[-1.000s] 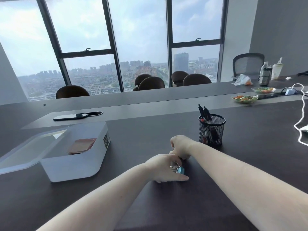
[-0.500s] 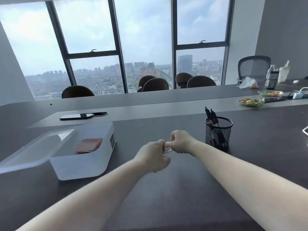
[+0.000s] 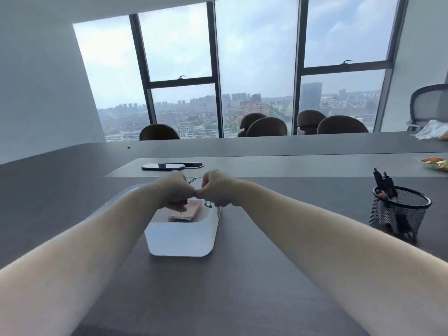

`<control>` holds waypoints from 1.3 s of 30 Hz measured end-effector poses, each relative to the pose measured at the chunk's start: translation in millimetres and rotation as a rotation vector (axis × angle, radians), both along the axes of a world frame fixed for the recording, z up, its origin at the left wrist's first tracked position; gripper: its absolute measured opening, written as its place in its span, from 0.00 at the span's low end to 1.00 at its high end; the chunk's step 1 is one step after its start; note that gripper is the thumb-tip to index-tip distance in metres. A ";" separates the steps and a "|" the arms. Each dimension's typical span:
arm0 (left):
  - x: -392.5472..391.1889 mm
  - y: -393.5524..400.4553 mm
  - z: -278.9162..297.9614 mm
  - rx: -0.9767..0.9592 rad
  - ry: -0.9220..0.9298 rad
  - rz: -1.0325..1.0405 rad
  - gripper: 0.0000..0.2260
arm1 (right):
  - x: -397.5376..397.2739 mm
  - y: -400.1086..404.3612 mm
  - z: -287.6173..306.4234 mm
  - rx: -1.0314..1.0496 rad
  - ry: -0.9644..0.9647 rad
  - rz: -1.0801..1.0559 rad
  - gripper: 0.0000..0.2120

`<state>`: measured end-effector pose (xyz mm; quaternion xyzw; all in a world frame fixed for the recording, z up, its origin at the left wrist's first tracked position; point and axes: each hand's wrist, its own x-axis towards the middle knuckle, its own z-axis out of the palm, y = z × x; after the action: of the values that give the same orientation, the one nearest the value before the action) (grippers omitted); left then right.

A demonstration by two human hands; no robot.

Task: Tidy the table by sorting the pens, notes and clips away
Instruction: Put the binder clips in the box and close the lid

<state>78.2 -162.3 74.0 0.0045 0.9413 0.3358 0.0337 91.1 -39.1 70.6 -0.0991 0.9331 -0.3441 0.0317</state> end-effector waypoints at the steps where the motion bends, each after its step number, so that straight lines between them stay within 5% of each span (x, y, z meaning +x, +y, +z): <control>1: -2.0 -7.4 -3.3 -0.022 -0.028 0.008 0.07 | -2.8 -7.2 -1.8 0.028 -0.013 0.022 0.08; 9: -9.2 -39.0 -21.2 -0.179 -0.120 -0.021 0.02 | -19.5 -43.7 -14.3 0.234 -0.063 0.129 0.08; 16: -16.2 -42.8 -28.1 -0.176 -0.144 -0.038 0.05 | -19.2 -47.9 -14.6 0.174 -0.212 0.152 0.09; 21: -12.2 -47.0 -22.1 -0.201 -0.111 -0.040 0.09 | -22.1 -48.5 -16.4 0.164 -0.185 0.129 0.20; 29: -27.6 -60.5 -16.9 0.005 0.120 0.091 0.05 | -31.9 -39.9 -15.5 0.039 0.051 -0.011 0.09; 33: -40.0 -82.5 -15.5 -0.055 0.252 0.201 0.07 | -41.4 -23.5 -19.6 0.100 0.218 -0.094 0.08; 39: -61.0 -106.1 -30.3 -0.255 0.208 0.296 0.13 | -53.9 -12.9 -30.3 0.194 0.176 -0.158 0.10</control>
<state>17.2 -268.5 43.8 -0.1035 0.9650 0.2130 -0.1130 37.3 -52.0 40.3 -0.0514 0.9661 -0.2436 -0.0680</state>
